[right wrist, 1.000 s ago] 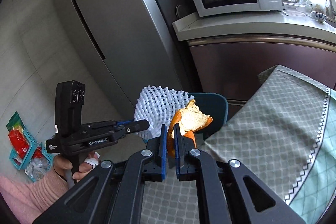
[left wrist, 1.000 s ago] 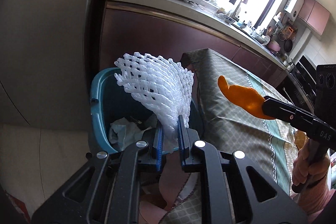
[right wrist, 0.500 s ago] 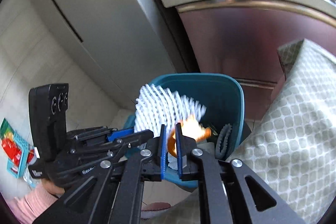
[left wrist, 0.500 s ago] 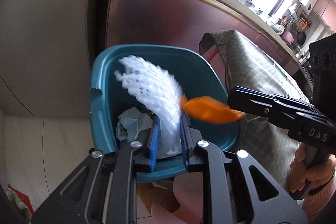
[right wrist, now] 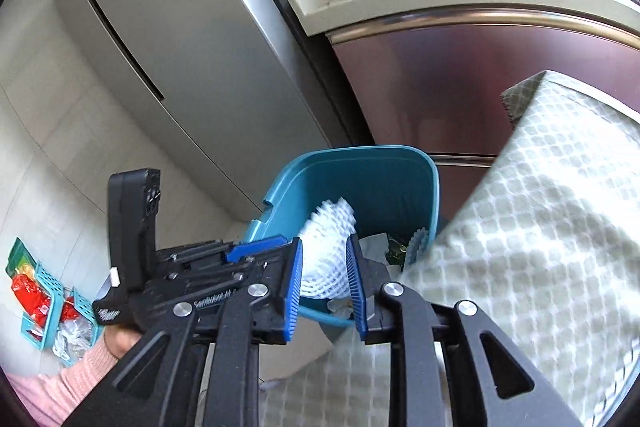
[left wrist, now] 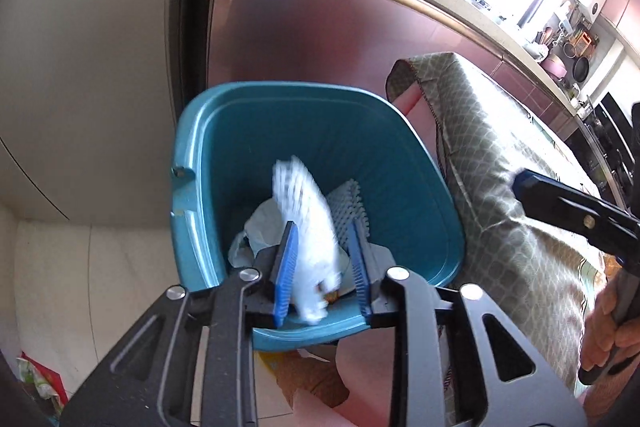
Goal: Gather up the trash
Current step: 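Move both open tools back from the bin to the table, then close the left tool on the green wrapper while the right tool grasps the brown snack wrapper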
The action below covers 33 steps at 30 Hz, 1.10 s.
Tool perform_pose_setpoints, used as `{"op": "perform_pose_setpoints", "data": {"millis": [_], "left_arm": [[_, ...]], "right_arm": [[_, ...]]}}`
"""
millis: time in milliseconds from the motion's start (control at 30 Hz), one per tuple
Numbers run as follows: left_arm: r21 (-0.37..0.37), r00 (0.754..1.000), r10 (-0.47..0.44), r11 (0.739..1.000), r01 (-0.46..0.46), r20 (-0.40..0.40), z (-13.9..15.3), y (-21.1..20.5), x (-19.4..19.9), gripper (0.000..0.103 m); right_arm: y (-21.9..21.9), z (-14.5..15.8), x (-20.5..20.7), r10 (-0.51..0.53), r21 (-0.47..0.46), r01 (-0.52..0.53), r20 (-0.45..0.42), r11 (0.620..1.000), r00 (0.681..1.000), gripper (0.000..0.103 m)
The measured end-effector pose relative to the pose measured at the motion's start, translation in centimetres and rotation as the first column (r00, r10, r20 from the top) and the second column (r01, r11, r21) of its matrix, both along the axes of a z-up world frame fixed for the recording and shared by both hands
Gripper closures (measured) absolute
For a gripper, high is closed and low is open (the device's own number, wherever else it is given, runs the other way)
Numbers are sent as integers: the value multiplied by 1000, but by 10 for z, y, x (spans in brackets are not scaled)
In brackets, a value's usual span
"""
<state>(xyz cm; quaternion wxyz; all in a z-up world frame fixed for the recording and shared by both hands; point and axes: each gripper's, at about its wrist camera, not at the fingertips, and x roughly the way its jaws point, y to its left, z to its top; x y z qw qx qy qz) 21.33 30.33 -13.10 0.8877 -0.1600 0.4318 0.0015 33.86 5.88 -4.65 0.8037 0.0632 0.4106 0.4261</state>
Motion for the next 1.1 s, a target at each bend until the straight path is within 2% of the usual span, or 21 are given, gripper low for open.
{"op": "perform_pose_setpoints", "data": {"millis": [233, 400, 500, 633, 833, 1100], "left_arm": [[0, 999, 3, 1000, -3, 38, 16, -8, -9, 73], [22, 991, -63, 998, 61, 117, 44, -39, -20, 73], [38, 977, -125, 992, 120, 172, 64, -65, -26, 70], [34, 946, -234, 972, 232, 226, 85, -109, -30, 68], [17, 872, -423, 901, 433, 248, 98, -191, -30, 66], [-29, 777, -597, 789, 613, 200, 89, -299, -18, 62]], "right_arm": [[-42, 9, -28, -34, 29, 34, 32, 999, 999, 79], [-85, 19, -51, -85, 44, 82, 79, 996, 993, 74], [-115, 22, -65, -136, 53, 131, 100, 990, 986, 72], [-159, 22, -82, -225, 69, 219, 105, 973, 969, 69], [-240, 17, -110, -399, 77, 393, 99, 916, 912, 64], [-340, 3, -144, -607, 79, 602, 80, 794, 790, 59]]}}
